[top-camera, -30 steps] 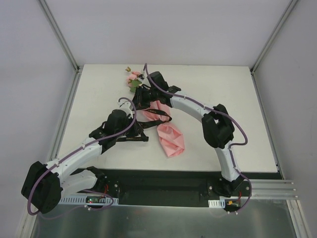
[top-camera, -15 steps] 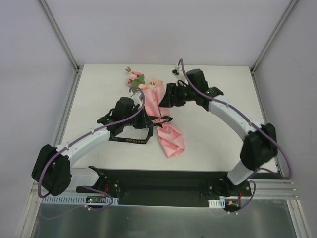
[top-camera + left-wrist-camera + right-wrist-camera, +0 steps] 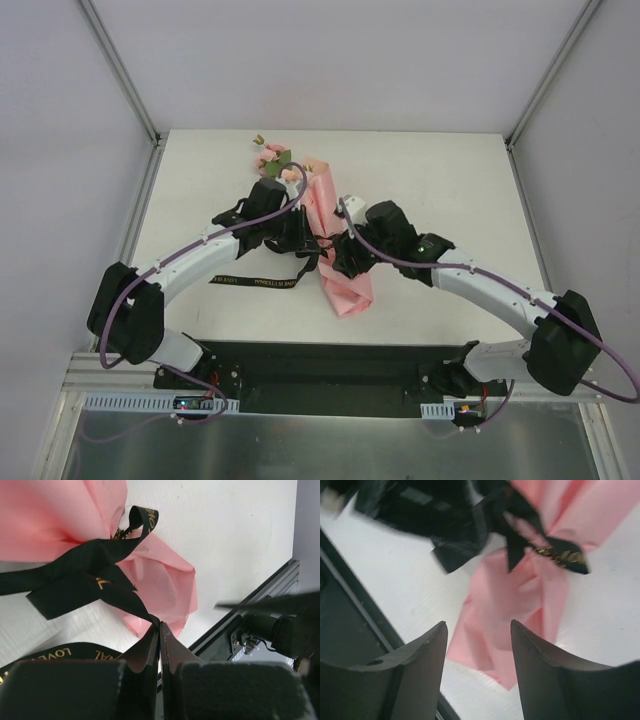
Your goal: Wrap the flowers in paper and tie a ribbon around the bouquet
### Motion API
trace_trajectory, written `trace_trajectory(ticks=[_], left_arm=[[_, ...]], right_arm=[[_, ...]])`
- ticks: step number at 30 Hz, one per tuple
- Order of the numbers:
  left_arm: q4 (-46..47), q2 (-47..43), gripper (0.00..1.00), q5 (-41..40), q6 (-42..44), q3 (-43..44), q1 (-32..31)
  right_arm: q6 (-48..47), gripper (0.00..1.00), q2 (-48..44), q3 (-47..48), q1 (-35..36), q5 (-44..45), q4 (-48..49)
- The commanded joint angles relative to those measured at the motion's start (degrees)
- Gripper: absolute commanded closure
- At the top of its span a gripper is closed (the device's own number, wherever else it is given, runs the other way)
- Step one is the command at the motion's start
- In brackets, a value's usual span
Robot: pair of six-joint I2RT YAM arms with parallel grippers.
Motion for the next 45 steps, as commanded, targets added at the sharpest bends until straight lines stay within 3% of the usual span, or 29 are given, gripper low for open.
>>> trace_trajectory(ticks=[1, 4, 7, 11, 22, 31, 45], left_arm=[[-1.2, -6.7, 1.00, -3.3, -1.9, -4.7, 0.5], [-1.2, -10.1, 1.00, -6.0, -4.0, -9.3, 0.5], [-1.2, -13.0, 1.00, -9.6, -5.5, -12.4, 0.5], [-1.1, -15.3, 1.00, -12.4, -7.3, -14.6, 0.4], [-1.4, -19.2, 1.00, -19.0, -16.6, -21.6, 0.5], [-1.8, -25.9, 1.00, -24.2, -22.9, -27.0, 0.4], [-0.9, -27.9, 1.00, -24.2, -23.5, -29.4, 0.4]], right_arm=[[2.5, 0.46, 2.9, 6.5, -7.3, -1.2, 3.1], [-4.2, 0.55, 10.3, 12.4, -9.1, -6.9, 1.6], [-9.7, 0.62, 17.6, 18.7, -8.0, -5.9, -1.6], [-16.8, 0.57, 22.8, 23.0, -6.0, -4.4, -2.5], [-20.3, 0.51, 29.6, 29.6, 1.7, 0.4, -0.2], [-21.7, 0.50, 41.0, 43.7, 2.0, -6.3, -6.7], [-25.8, 0.45, 52.6, 54.6, 2.1, -4.0, -11.1]])
